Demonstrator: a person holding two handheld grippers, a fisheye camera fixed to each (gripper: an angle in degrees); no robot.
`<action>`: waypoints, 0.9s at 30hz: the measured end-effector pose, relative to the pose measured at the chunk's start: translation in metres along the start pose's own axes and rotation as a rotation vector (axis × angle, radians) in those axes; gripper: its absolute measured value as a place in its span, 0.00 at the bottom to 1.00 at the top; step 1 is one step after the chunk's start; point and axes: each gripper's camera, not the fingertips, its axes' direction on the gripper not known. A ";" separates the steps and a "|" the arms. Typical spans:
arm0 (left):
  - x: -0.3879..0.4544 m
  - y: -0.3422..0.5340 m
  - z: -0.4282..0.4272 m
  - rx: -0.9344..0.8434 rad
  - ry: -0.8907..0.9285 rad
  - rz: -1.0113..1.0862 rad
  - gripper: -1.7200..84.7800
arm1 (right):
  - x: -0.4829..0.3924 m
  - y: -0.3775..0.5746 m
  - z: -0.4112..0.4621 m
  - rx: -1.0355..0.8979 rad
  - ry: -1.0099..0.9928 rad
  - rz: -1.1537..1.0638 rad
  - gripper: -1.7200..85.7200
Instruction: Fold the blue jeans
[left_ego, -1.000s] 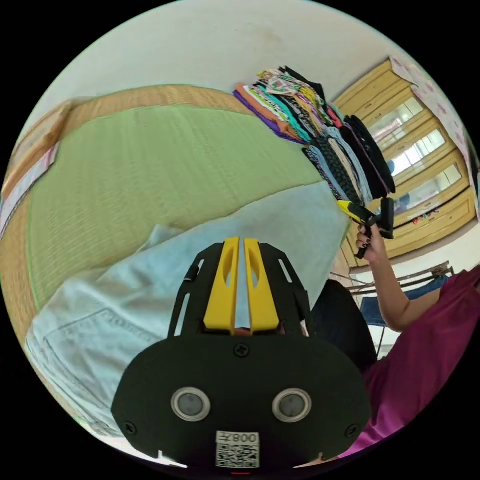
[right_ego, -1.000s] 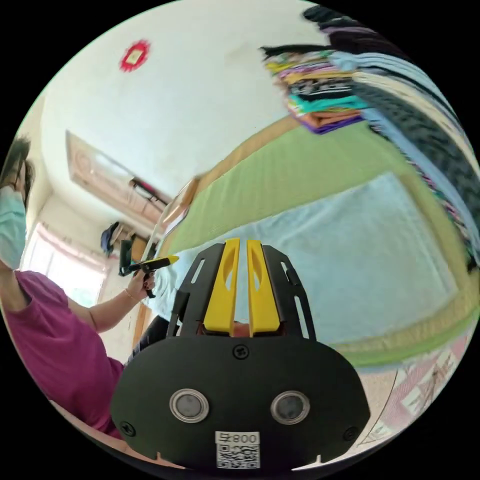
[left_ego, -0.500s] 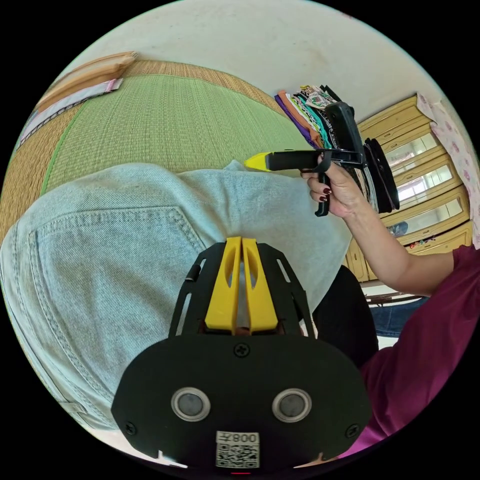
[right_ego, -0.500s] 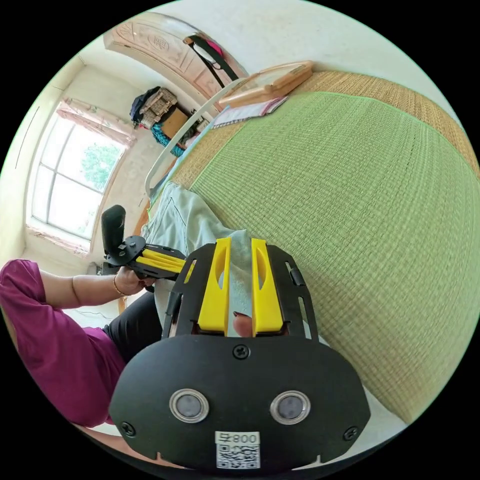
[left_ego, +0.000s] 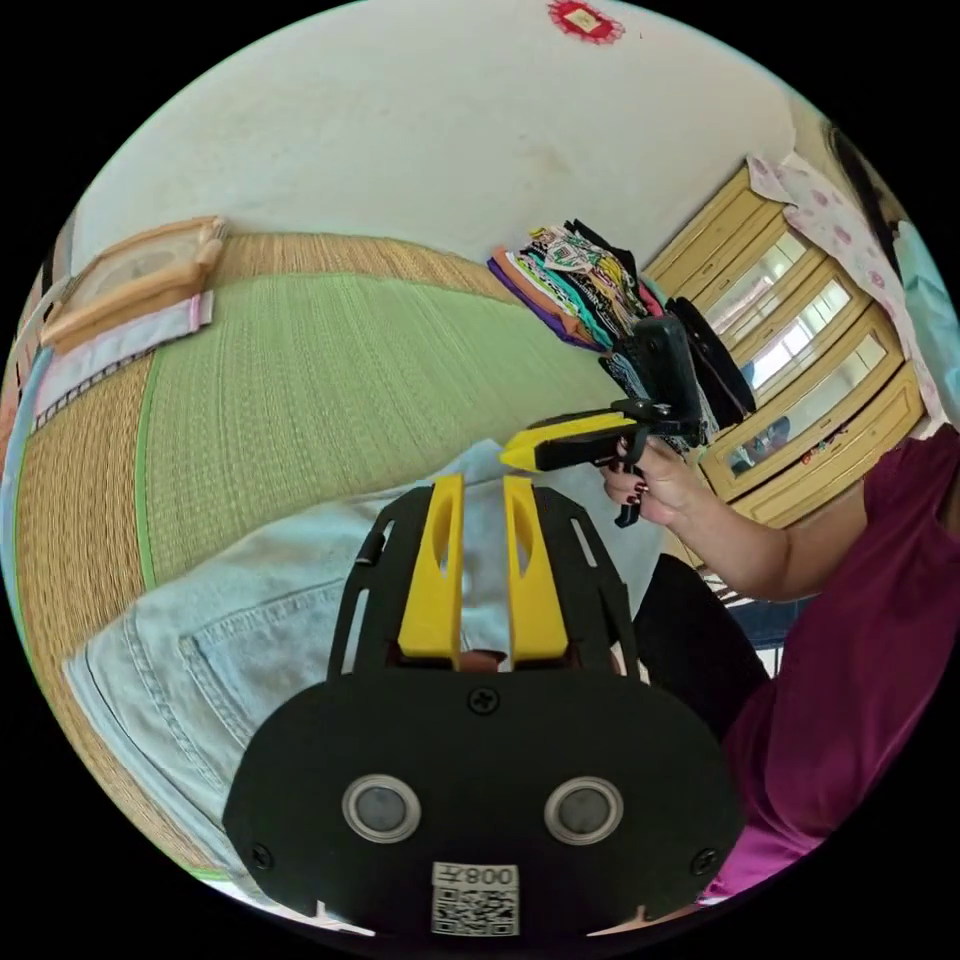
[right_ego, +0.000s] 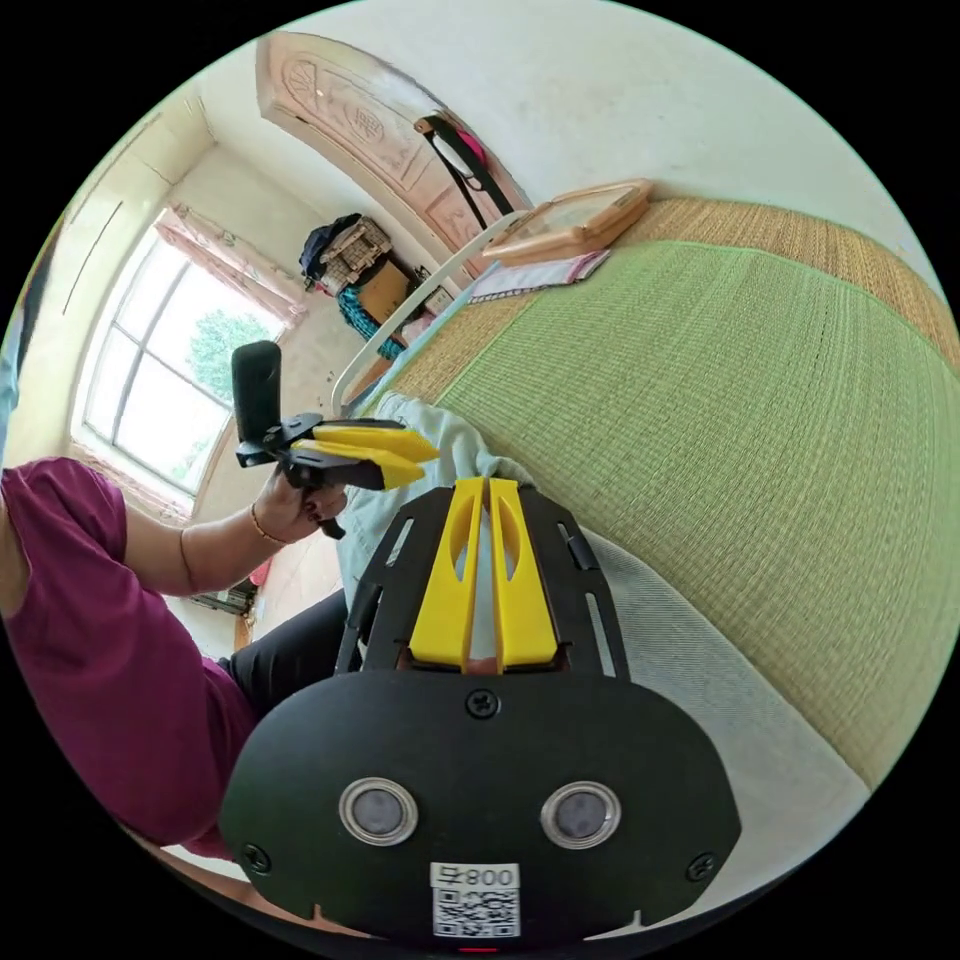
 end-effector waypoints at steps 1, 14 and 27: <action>0.004 -0.005 -0.001 -0.049 0.002 0.056 0.12 | -0.006 0.002 -0.002 0.009 0.009 -0.006 0.03; 0.034 -0.018 -0.032 -0.246 -0.027 0.355 0.05 | -0.060 0.008 -0.007 0.048 -0.032 0.032 0.03; 0.021 -0.020 -0.074 -0.114 -0.043 0.244 0.02 | -0.115 -0.070 -0.010 -0.188 0.334 -0.391 0.12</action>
